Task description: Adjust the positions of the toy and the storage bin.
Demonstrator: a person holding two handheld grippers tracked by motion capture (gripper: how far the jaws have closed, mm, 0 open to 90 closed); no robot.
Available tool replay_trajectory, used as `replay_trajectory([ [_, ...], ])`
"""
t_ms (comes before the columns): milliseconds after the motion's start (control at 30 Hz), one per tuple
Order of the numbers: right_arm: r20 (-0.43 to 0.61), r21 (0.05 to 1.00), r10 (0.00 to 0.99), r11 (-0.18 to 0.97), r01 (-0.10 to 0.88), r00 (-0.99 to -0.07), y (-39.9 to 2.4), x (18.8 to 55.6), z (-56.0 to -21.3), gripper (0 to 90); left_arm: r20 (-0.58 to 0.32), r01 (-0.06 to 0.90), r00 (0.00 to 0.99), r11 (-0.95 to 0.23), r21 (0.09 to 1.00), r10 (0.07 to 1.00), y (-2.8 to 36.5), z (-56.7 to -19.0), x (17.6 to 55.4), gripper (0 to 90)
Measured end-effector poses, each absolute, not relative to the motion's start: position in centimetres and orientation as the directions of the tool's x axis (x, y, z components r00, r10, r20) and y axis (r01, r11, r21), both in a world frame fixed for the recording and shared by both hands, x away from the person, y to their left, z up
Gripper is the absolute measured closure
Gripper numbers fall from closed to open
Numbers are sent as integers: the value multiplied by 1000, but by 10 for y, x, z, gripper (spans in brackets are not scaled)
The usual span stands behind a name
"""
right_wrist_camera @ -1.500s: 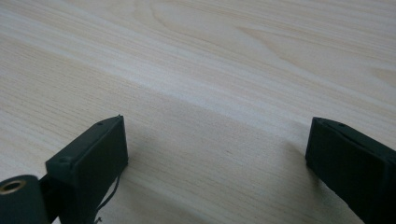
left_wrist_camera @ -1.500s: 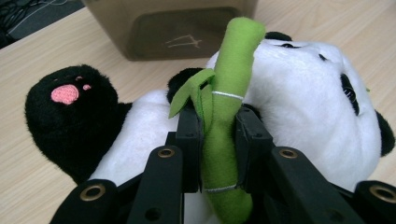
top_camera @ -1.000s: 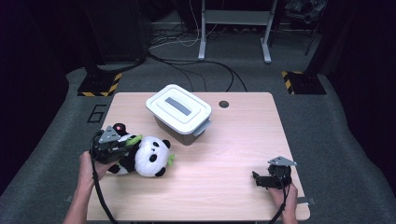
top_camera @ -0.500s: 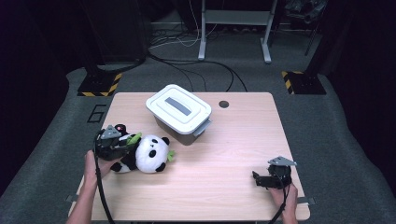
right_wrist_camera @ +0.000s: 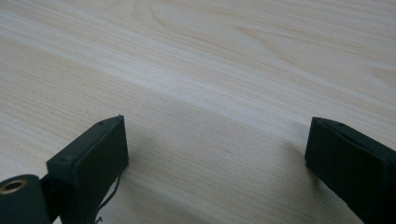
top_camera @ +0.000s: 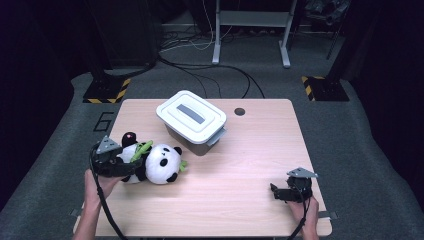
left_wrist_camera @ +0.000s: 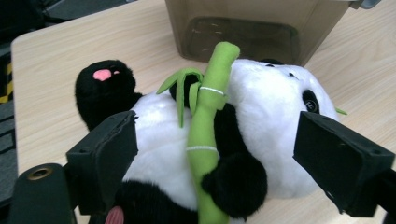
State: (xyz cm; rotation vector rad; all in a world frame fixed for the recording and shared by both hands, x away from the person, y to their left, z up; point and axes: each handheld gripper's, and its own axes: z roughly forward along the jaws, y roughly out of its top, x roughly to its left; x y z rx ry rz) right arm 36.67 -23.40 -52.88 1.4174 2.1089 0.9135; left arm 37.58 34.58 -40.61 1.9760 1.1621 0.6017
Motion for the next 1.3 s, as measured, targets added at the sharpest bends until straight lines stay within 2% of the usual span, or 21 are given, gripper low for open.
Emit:
replay_trajectory([
  [333, 5, 728, 926, 256, 636, -378, -234, 367, -529, 53, 36, 499, 426, -269, 824, 904, 358, -411, 343, 40],
  [633, 11, 727, 928, 248, 640, -372, -233, 367, -529, 50, 47, 507, 353, -233, 830, 934, 373, -434, 315, 0],
  [933, 4, 727, 930, 249, 640, -366, -232, 367, -529, 49, -46, 637, 301, -165, 753, 953, 390, -501, 321, 0],
  [1167, 5, 726, 933, 245, 642, -361, -232, 367, -529, 49, -34, 685, 298, -189, 704, 954, 389, -528, 332, 0],
  [1200, 3, 724, 932, 247, 644, -362, -232, 367, -528, 49, -9, 669, 295, -200, 716, 956, 387, -532, 332, 0],
  [1300, 5, 723, 933, 244, 646, -359, -231, 368, -528, 47, -6, 661, 294, -198, 724, 956, 387, -532, 332, 0],
])
